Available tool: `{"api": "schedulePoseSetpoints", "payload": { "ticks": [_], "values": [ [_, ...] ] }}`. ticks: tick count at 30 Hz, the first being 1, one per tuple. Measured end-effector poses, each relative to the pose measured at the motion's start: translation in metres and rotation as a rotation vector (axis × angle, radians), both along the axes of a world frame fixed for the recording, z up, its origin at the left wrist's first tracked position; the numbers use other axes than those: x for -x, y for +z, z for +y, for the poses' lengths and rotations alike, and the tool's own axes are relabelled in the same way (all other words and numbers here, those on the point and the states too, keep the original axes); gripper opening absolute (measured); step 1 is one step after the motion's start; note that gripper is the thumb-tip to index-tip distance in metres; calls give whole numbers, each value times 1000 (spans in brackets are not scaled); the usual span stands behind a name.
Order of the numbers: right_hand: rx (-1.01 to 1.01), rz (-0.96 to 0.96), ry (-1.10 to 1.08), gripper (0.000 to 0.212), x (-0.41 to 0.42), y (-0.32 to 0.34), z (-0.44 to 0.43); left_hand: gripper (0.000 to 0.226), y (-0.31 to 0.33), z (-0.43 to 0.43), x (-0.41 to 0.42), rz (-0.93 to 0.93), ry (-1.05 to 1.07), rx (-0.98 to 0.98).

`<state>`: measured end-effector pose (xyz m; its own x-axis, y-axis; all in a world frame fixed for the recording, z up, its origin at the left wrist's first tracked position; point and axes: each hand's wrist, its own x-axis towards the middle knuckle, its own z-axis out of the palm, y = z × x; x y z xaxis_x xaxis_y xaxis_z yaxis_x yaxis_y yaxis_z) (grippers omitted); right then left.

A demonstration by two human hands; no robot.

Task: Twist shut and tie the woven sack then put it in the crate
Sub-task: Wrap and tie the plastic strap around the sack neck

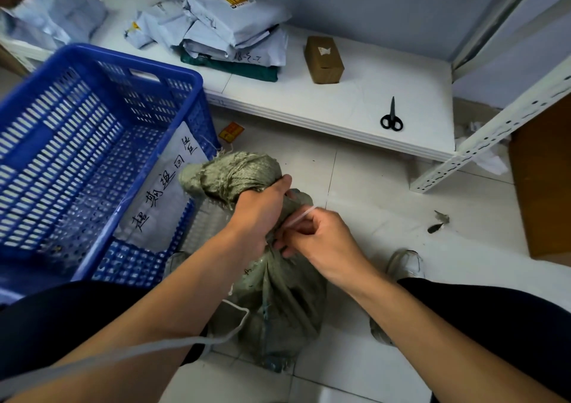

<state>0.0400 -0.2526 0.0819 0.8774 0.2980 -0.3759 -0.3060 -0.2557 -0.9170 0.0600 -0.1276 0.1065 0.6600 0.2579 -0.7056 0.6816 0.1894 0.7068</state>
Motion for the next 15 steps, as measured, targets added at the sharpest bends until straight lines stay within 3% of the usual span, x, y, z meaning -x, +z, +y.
{"api": "schedulePoseSetpoints", "payload": {
  "ticks": [5, 9, 12, 15],
  "values": [
    [175, -152, 84, 18, 8, -9, 3, 41, -6, 1, -2, 11, 56, 43],
    [319, -239, 46, 17, 10, -9, 4, 32, -7, 1, -4, 21, 44, 76],
    [457, -290, 49, 39, 11, -8, 1, 36, -7, 1, -3, 19, 48, 74],
    [561, -435, 63, 77, 12, -15, -2, 31, -7, 1, -1, 15, 53, 86]
  ]
}}
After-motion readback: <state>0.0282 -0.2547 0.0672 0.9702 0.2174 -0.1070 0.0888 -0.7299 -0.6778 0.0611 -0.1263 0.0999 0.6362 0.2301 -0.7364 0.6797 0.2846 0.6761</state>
